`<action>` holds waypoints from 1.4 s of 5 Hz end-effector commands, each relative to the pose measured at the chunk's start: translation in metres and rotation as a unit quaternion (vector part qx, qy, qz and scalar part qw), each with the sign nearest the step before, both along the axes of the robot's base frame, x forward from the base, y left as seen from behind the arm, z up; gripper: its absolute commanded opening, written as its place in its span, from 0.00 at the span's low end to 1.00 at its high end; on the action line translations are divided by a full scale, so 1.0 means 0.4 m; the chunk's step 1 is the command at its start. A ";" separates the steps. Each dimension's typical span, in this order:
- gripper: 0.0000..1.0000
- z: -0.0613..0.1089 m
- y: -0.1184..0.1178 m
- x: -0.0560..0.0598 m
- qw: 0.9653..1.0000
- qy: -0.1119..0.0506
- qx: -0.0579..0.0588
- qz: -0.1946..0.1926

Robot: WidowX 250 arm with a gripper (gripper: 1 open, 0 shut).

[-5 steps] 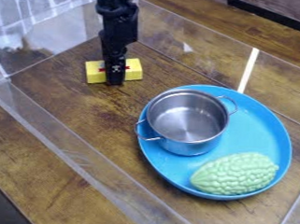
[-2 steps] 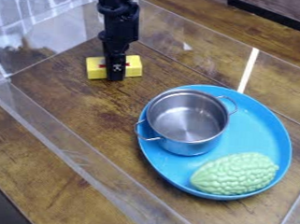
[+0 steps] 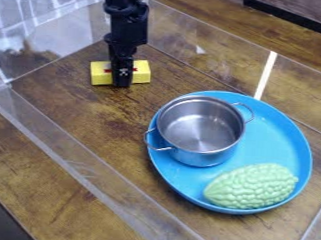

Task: Put the yellow brick in the blue tray

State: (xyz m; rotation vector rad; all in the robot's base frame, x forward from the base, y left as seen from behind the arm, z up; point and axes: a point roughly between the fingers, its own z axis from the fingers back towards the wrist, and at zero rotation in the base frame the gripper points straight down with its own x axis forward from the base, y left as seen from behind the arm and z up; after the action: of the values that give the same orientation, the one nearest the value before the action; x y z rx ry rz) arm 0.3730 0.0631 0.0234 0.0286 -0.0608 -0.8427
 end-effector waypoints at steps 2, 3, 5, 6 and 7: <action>0.00 0.095 0.023 0.037 0.999 -0.050 0.011 0.004; 0.00 0.103 0.024 0.038 0.999 -0.050 0.011 0.001; 0.00 0.120 0.024 0.038 0.999 -0.051 0.013 -0.004; 0.00 0.135 0.025 0.037 0.998 -0.052 0.015 -0.007; 0.00 0.150 0.025 0.035 0.998 -0.053 0.017 -0.011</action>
State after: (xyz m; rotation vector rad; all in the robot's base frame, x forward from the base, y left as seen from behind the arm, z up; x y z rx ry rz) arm 0.3735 0.0646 0.0404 0.0280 -0.0423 -0.8780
